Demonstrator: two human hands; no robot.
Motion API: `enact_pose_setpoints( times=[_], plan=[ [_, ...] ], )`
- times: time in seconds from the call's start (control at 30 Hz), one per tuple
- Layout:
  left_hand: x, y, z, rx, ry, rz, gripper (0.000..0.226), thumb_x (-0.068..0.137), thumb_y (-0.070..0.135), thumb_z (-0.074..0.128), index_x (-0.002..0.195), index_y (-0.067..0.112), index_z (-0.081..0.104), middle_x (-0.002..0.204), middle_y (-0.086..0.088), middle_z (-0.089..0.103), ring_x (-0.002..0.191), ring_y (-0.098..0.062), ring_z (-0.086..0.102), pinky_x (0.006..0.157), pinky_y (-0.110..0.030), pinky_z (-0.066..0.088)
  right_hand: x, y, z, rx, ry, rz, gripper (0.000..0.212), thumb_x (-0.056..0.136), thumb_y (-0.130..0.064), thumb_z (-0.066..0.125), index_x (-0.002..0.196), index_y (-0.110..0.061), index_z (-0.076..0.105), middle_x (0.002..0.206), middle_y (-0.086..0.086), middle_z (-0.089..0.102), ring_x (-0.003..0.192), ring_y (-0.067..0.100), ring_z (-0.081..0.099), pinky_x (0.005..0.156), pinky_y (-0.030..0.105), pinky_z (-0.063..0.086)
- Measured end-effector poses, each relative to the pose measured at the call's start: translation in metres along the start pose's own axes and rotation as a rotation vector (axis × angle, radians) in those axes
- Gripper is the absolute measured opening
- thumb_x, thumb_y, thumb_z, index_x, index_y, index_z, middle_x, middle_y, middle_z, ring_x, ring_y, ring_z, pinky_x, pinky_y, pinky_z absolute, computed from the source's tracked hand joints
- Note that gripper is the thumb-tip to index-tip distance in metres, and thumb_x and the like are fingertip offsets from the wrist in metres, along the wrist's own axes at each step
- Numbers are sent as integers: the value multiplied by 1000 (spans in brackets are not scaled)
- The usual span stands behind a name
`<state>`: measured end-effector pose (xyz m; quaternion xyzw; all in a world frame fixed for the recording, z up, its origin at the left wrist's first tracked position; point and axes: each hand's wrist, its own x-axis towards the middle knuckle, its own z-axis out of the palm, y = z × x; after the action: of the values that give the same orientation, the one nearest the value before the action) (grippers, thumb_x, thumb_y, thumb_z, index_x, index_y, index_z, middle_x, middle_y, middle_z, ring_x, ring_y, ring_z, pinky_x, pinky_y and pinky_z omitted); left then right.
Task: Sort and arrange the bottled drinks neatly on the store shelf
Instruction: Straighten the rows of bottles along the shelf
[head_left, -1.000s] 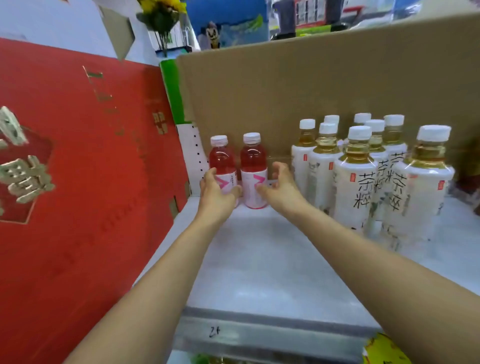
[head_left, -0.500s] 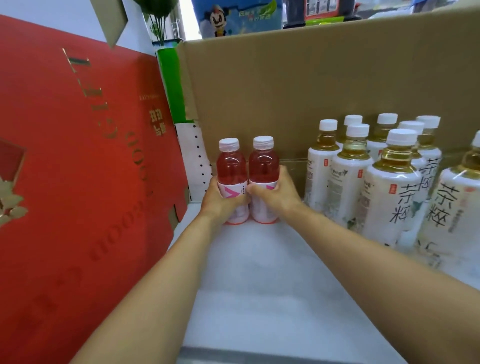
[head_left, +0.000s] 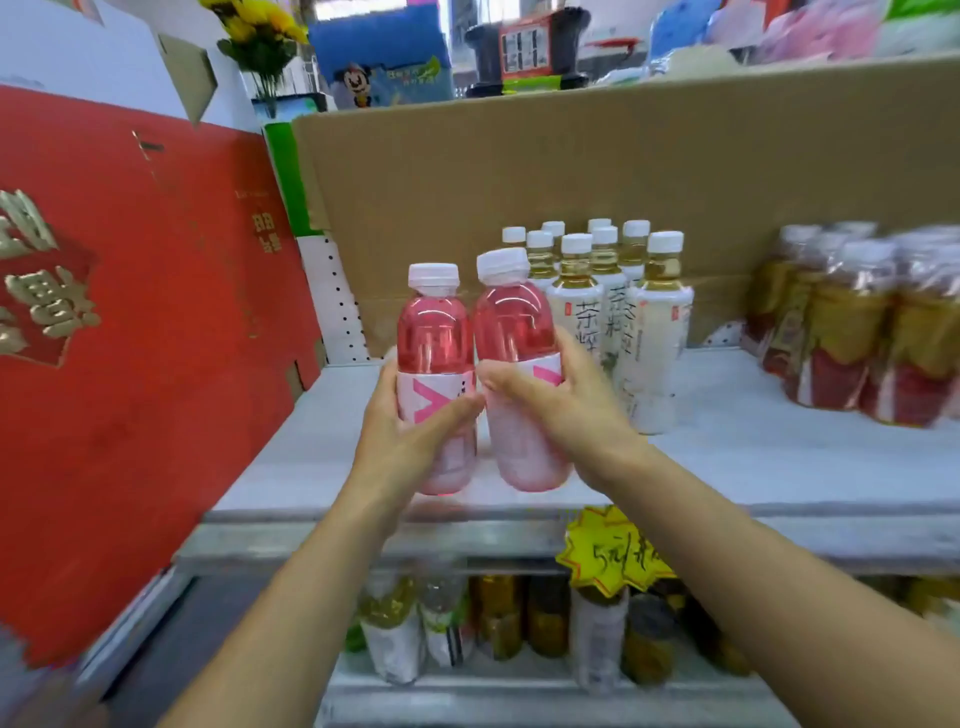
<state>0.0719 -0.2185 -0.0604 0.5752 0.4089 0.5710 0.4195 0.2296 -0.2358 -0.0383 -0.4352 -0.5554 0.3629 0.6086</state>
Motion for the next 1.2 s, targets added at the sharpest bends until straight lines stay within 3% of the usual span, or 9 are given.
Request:
enact_pose_setpoints(
  times=[0.17,0.27,0.33,0.47,0.6,0.77,0.97,1.13,1.2],
  plan=[
    [-100,12,66,-33,-95,-38,45,76,24,85,112,23,59,99,-5,74,90,-20,72,78,-37,60,-114,-18,-79,-47,81,20,37,78,-22,81,110,-22,62,93,-8,74,83,2,70,65,15,52],
    [-157,7,114,-55,-181,-97,48,71,27,87,111,24,60,98,-2,75,90,-21,73,80,-39,60,-178,-14,-134,-121,151,100,38,77,-29,82,108,-26,62,95,-10,73,86,2,70,71,20,55],
    [-195,2,147,-72,-189,-139,46,69,26,88,106,21,61,93,-1,74,83,-17,71,76,-34,59,-216,-12,-171,-152,206,156,38,76,-33,83,108,-27,63,96,-6,73,86,5,71,74,27,55],
    [-265,-13,204,-103,-217,-277,50,62,32,87,101,16,61,84,-4,68,70,-13,64,66,-33,54,-288,-14,-237,-227,341,230,37,75,-35,82,102,-24,60,91,-2,69,69,-2,65,58,15,48],
    [-311,-18,253,-106,-291,-360,39,72,21,87,98,14,59,83,-7,65,64,-11,62,58,-28,52,-343,-12,-292,-237,451,312,38,75,-36,83,104,-25,60,96,1,71,80,8,69,66,25,53],
    [-328,-11,309,-70,-387,-373,35,78,21,81,105,16,60,89,-11,67,69,-16,65,61,-32,54,-369,-11,-351,-273,524,376,49,70,-49,83,108,-29,58,100,0,69,86,16,69,71,35,58],
    [-322,-3,392,-9,-458,-336,49,69,35,85,107,19,59,100,-11,68,79,-19,67,62,-28,54,-364,-6,-425,-273,563,387,49,73,-45,82,110,-27,55,101,3,68,87,19,70,75,41,60],
    [-309,-10,484,5,-507,-300,40,77,27,82,107,20,57,98,-9,66,79,-18,66,67,-35,60,-342,1,-512,-328,595,363,46,74,-43,81,109,-27,56,99,2,67,85,19,69,69,35,60],
    [-301,-14,525,9,-518,-298,41,75,30,83,106,21,58,97,-7,67,78,-17,66,65,-34,60,-330,1,-552,-346,609,356,43,75,-40,81,107,-26,55,96,2,67,81,15,67,60,24,54]
  ],
)
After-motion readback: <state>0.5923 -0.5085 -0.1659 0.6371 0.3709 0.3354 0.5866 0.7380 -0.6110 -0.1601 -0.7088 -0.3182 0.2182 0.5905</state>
